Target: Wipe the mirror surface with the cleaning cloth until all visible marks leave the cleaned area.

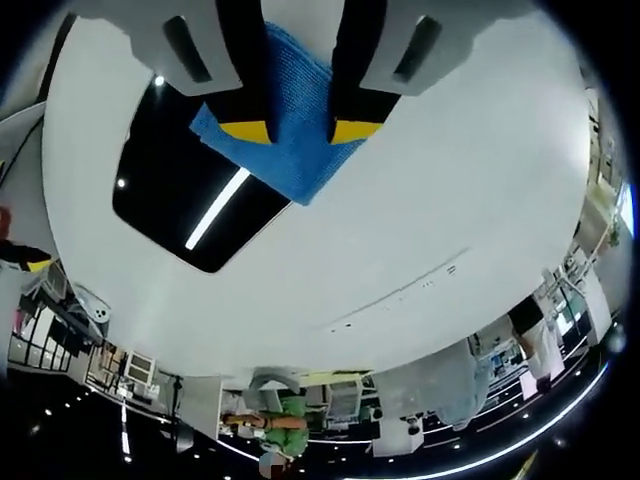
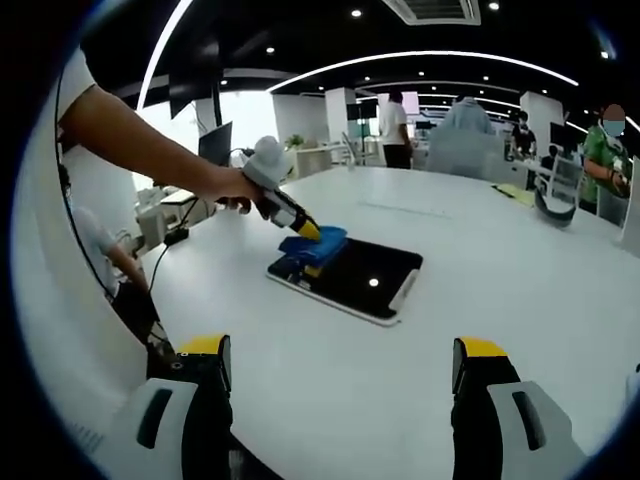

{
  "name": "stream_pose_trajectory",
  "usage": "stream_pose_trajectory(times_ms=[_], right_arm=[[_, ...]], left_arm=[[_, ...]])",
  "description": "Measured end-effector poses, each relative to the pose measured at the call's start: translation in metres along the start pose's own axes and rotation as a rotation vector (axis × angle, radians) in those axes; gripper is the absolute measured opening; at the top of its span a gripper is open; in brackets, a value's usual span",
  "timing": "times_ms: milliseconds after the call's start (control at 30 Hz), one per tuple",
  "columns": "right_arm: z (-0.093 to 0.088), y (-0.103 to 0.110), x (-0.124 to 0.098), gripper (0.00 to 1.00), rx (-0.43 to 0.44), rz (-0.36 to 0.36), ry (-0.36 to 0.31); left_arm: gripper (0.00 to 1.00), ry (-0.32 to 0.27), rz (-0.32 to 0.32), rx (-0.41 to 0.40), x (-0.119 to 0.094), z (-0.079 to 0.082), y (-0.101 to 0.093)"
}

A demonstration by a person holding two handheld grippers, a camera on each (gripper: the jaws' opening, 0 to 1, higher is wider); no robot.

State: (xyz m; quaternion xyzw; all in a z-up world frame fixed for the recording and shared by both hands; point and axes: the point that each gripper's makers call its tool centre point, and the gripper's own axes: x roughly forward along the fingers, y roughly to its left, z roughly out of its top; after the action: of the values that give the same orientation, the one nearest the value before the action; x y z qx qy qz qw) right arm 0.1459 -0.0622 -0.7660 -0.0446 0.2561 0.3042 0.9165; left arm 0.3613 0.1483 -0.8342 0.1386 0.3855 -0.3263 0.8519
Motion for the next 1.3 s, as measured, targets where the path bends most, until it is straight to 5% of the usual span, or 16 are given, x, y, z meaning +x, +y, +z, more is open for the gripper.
stream_pose_trajectory(times_ms=[1300], right_arm=[[-0.003,-0.009,0.000,0.92,0.009,-0.010,0.007]], left_arm=[[0.19,-0.024,-0.051,0.051,0.011,0.009,-0.026]])
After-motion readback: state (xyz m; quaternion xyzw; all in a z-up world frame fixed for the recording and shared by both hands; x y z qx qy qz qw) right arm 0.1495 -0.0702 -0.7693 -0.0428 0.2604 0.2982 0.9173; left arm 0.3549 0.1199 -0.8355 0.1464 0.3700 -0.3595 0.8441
